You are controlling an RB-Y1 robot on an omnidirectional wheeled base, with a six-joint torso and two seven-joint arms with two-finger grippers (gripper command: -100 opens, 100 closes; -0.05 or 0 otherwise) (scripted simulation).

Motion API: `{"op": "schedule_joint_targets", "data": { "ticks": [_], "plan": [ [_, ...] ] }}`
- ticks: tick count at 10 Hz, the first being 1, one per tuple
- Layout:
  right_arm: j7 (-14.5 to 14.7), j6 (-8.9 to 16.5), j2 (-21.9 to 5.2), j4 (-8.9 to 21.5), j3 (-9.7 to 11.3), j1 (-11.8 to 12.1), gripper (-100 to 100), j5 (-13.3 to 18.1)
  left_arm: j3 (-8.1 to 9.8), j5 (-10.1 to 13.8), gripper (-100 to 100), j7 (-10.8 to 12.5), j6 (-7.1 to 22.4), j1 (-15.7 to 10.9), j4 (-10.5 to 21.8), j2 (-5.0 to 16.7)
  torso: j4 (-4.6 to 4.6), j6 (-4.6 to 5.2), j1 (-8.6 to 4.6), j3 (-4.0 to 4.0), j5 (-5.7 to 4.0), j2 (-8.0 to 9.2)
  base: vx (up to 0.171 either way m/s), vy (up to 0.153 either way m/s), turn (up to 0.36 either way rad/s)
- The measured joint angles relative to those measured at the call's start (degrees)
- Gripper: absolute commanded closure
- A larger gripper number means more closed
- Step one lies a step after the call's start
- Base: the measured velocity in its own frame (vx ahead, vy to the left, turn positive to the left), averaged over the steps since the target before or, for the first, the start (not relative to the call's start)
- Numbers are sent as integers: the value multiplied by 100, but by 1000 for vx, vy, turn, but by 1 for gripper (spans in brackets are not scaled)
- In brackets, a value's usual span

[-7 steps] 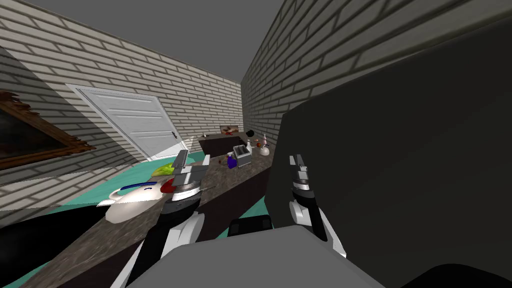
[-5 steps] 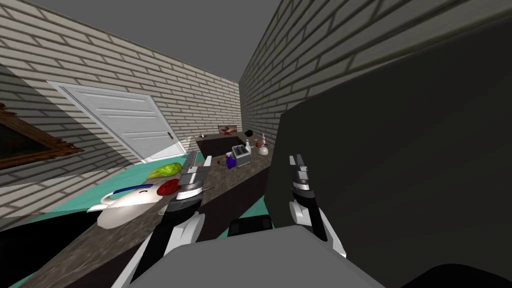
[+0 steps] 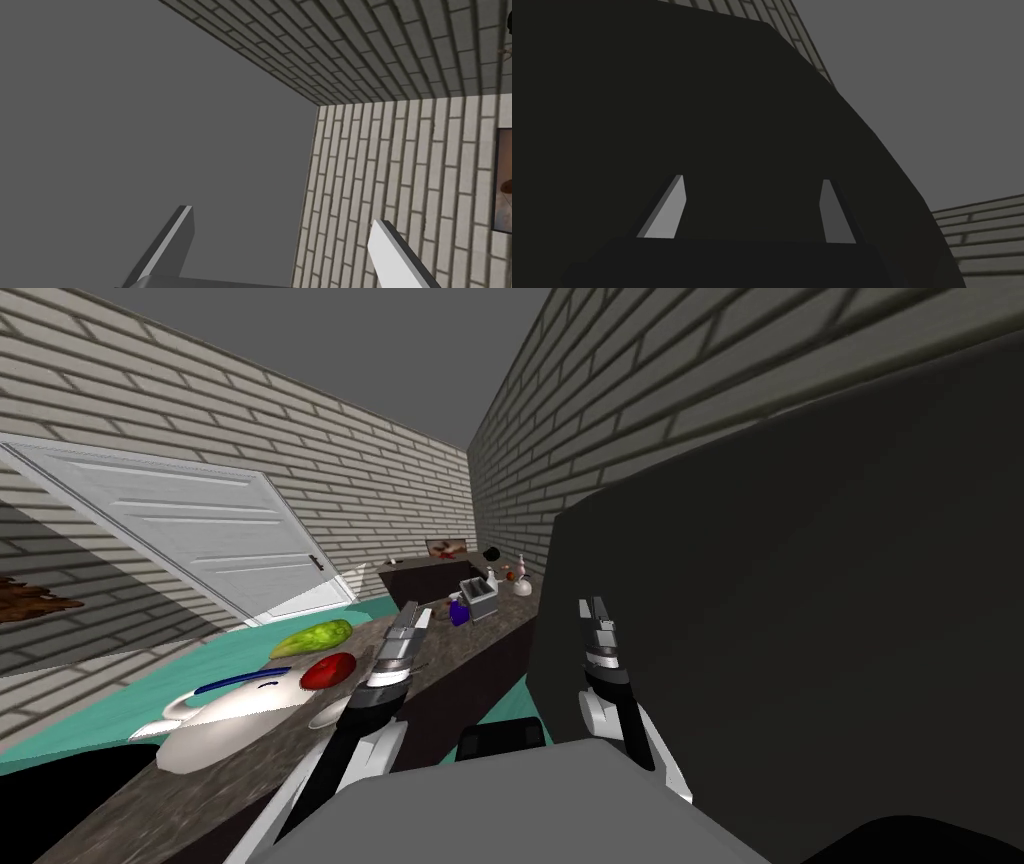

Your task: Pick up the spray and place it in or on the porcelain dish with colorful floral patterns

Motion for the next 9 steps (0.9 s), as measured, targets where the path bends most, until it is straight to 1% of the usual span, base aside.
{"op": "schedule_joint_targets", "data": {
  "ticks": [1, 2, 3, 4, 5, 6, 7, 8, 9],
  "plan": [
    [0, 0, 0, 0, 0, 0, 0, 0, 38, -89, -100, -57, -18, -96, 227, 99, 0, 1, 4, 0, 1, 0, -49, 77, -210],
    [0, 0, 0, 0, 0, 0, 0, 0, 81, -172, -100, -104, -17, -139, 413, 225, 0, 0, 4, 0, 1, 0, -53, 69, -246],
    [0, 0, 0, 0, 0, 0, 0, 0, 95, -269, -100, -165, -26, -118, 548, 338, 1, 0, 2, 1, 0, 2, -43, 50, -75],
    [0, 0, 0, 0, 0, 1, 0, 0, 103, -317, -100, -207, -42, -157, 676, 382, 0, -3, -5, -1, -1, -2, -43, 43, -146],
    [0, 0, 0, 0, 0, 0, 0, 0, 142, -370, -100, -242, -63, -210, 853, 477, 0, 0, -7, -2, -2, -3, -59, 66, -255],
    [0, 0, 0, 0, 0, 0, 0, 0, 156, -465, -100, -316, -120, -267, 1101, 568, 0, 0, -1, 0, 0, 0, -86, 79, -264],
    [0, 0, 0, 0, 0, 0, 0, 0, 175, -564, -100, -388, -89, -351, 1281, 699, 2, 0, 5, 5, 1, 8, -79, 73, -327],
    [0, 0, 0, 0, 0, 0, 0, 0, 194, -664, -100, -463, -70, -376, 1430, 830, 3, 0, 4, 6, 1, 9, -40, 54, -140],
    [0, 0, 0, 0, -1, 1, 0, 0, 216, -702, -100, -496, -77, -383, 1529, 905, 1, -4, -1, 0, 0, -3, -38, 52, -184]
  ]
}}
